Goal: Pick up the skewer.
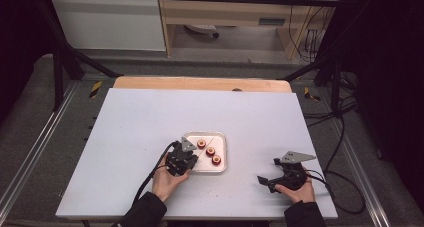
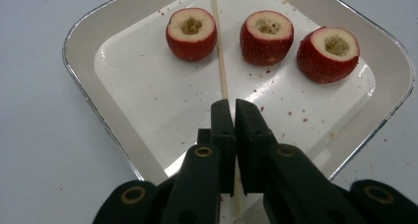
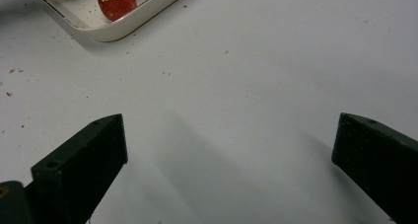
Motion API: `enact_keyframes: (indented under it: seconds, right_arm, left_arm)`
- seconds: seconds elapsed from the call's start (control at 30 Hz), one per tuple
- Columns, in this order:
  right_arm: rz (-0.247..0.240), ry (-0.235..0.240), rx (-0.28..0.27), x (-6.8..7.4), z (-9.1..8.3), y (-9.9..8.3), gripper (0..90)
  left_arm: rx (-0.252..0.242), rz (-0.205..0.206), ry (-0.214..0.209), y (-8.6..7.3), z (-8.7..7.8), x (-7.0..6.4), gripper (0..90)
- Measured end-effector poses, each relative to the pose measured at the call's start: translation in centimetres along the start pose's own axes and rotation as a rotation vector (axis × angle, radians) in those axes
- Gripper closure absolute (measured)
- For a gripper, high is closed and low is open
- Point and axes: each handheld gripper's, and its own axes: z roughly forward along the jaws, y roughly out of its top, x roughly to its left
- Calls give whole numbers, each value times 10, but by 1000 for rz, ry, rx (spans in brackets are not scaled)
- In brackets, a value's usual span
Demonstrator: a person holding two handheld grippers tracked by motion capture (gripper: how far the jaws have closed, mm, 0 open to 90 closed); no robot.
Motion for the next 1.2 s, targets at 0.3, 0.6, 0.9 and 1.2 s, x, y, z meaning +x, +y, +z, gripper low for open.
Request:
enact_keyframes:
  seconds: [0.3,0.6,0.9,1.2]
  right_arm:
    - [1,2,5,1,0,0,9]
    - [-1,3,2,1,0,0,9]
    - [-20,-7,2,1,0,1,7]
    - [-66,-18,7,10,0,9,5]
  left_arm:
    - [-12,-12,18,-2,0,-2,888]
    - [-52,-21,2,-3,-5,0,890]
    - [-100,-10,-16,0,-21,6,890]
    - [-89,40,-60,2,-31,4,890]
